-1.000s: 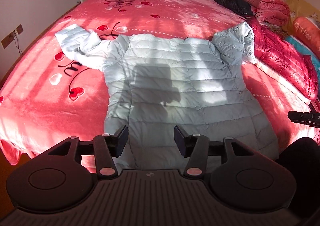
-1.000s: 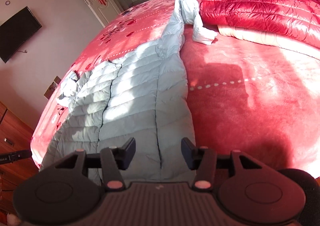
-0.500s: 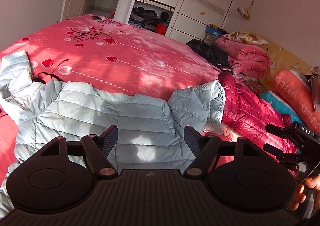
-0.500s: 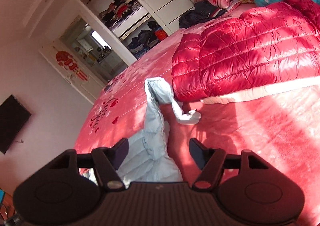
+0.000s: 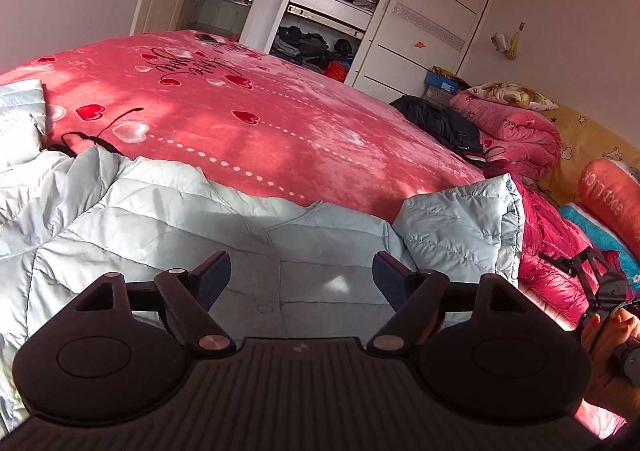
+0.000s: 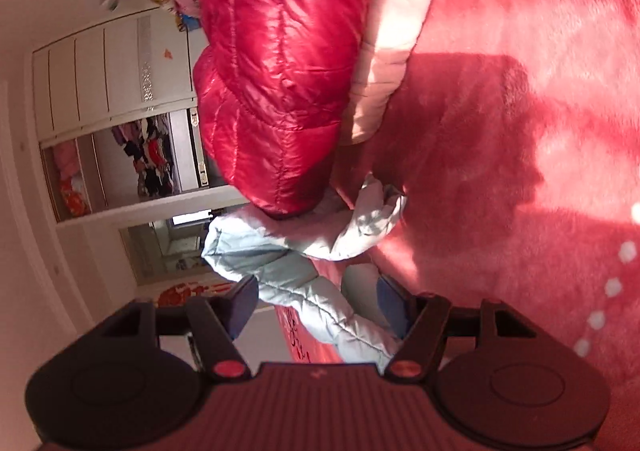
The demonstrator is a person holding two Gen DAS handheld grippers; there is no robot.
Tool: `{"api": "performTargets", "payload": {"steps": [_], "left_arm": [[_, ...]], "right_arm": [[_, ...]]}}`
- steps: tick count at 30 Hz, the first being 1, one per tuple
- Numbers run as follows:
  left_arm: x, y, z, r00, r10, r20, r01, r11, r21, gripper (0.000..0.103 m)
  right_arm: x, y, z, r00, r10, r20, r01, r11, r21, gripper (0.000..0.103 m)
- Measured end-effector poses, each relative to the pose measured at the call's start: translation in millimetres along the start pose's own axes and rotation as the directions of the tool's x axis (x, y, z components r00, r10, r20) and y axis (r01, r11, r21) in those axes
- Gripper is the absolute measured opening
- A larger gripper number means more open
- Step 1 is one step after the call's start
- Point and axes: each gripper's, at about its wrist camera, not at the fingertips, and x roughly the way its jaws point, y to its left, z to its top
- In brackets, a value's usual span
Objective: Fold large clothes
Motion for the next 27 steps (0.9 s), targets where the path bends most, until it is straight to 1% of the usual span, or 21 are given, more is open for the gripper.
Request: {"api": "performTargets", "payload": {"steps": [3, 5, 8, 9, 10, 12, 13, 14, 15, 16, 17, 20, 22, 25, 27], "left_arm": [[5, 7, 2, 1.0, -0.006, 0.018, 0.006, 1.0, 0.001, 0.097], [0, 12, 3, 1.0, -0.008, 0.015, 0.008, 1.0, -0.019, 0.098], [-2, 12, 2, 1.0, -0.012, 0.014, 0.012, 0.999, -0.035, 0.098], [-2, 12, 2, 1.0, -0.014, 0.015, 0.015, 0.999, -0.036, 0.098], [-2, 14, 2, 1.0, -0.018, 0.015, 0.018, 0.999, -0.036, 0.098], [-2, 14, 1, 1.0, -0.023, 0.011, 0.023, 0.999, -0.036, 0.098], [-3, 15, 1, 1.0, -0.023, 0.009, 0.023, 0.999, -0.037, 0.098], [-3, 16, 1, 1.0, -0.021, 0.005, 0.021, 0.999, -0.04, 0.098], [-4, 17, 1, 1.0, -0.02, 0.004, 0.02, 0.999, -0.045, 0.098], [-5, 18, 1, 1.0, -0.02, 0.005, 0.02, 0.999, -0.05, 0.098], [-5, 20, 2, 1.0, -0.019, 0.004, 0.019, 0.998, -0.059, 0.098], [-8, 27, 4, 1.0, -0.004, 0.008, 0.004, 0.997, -0.081, 0.098], [-11, 33, 5, 1.0, 0.008, 0.012, -0.006, 0.995, -0.103, 0.098], [-17, 41, 8, 0.999, 0.023, 0.025, -0.019, 0.99, -0.139, 0.098], [-21, 44, 9, 0.999, 0.033, 0.036, -0.027, 0.988, -0.151, 0.098]], "right_arm": [[10, -17, 6, 1.0, 0.016, 0.022, -0.018, 0.992, 0.124, 0.066], [17, -23, 11, 0.999, 0.033, 0.025, -0.037, 0.983, 0.182, 0.066], [21, -28, 16, 0.998, 0.032, 0.047, -0.042, 0.969, 0.242, 0.066], [22, -30, 18, 0.998, 0.039, 0.054, -0.052, 0.965, 0.256, 0.064], [24, -30, 19, 0.998, 0.04, 0.051, -0.052, 0.965, 0.256, 0.061], [26, -27, 23, 0.999, 0.011, 0.051, -0.023, 0.97, 0.24, 0.044], [26, -26, 24, 0.998, -0.002, 0.058, -0.012, 0.972, 0.233, 0.04], [25, -25, 25, 0.998, -0.01, 0.062, -0.004, 0.974, 0.226, 0.03], [22, -24, 23, 0.998, -0.015, 0.065, 0.001, 0.979, 0.203, 0.021], [20, -19, 23, 0.997, -0.024, 0.069, 0.013, 0.986, 0.167, 0.017], [17, -12, 22, 0.996, -0.044, 0.078, 0.035, 0.993, 0.11, 0.01], [4, 11, 18, 0.993, -0.064, 0.095, 0.065, 0.998, -0.01, 0.005], [-9, 35, 13, 0.991, -0.063, 0.115, 0.076, 0.99, -0.12, 0.004], [-33, 81, 7, 0.988, -0.032, 0.152, 0.078, 0.948, -0.308, 0.003], [-48, 121, -1, 0.984, -0.011, 0.177, 0.094, 0.88, -0.465, 0.003]]}}
